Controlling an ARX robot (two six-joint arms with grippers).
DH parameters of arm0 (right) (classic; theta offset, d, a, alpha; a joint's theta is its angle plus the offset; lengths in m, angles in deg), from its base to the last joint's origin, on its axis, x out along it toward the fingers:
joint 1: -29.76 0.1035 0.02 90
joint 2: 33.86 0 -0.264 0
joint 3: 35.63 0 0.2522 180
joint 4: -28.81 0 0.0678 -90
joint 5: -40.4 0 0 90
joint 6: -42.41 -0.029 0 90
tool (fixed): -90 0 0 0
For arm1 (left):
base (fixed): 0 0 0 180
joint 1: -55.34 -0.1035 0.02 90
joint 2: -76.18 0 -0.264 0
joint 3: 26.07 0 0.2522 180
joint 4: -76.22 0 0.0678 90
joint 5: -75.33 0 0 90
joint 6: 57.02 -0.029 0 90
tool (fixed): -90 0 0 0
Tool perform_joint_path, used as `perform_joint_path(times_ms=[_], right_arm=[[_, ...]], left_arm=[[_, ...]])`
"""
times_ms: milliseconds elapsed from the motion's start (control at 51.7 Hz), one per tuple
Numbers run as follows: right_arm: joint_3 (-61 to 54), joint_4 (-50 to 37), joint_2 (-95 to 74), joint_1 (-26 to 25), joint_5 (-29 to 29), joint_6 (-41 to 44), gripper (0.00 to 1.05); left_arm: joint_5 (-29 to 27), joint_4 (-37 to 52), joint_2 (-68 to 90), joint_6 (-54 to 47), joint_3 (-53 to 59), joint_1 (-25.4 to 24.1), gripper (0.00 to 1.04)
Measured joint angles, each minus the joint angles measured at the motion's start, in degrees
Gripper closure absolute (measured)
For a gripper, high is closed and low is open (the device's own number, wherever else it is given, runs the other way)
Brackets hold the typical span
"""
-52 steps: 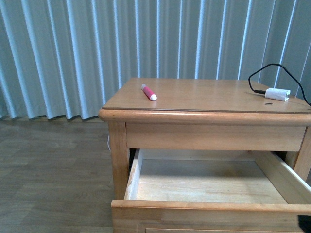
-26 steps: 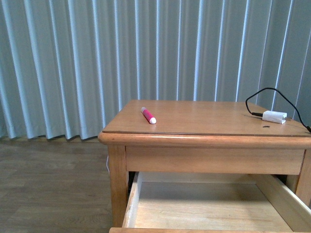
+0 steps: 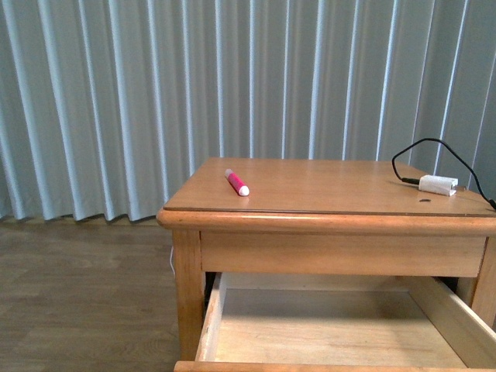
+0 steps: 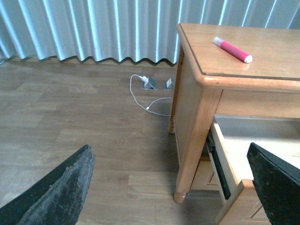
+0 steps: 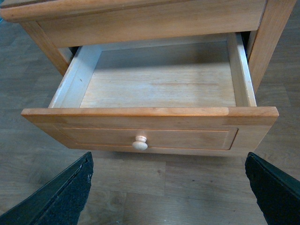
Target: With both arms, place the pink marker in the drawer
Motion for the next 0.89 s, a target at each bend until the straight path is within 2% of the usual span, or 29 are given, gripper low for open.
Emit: perform_joint_path(times_ms=[135,310,600,890], right_arm=[[0.0,0.0,0.0,0.0,0.0,0.0,0.09],[0.0,0.0,0.0,0.0,0.0,0.0,0.09],[0.0,0.0,0.0,0.0,0.0,0.0,0.09],[0.0,0.0,0.0,0.0,0.0,0.0,0.09]], left_arm=[[5.0,7.0,22.7,-4.0,-13.8,-1.3,0.06],[8.3,5.9,40.3,-5.1,-30.0,-2.5,0.06],[7.6,0.0,61.4,-5.3,-54.7,-1.9,0.06],[4.6,-8.7,79.1,-5.3,-76.5,1.9,0.06]])
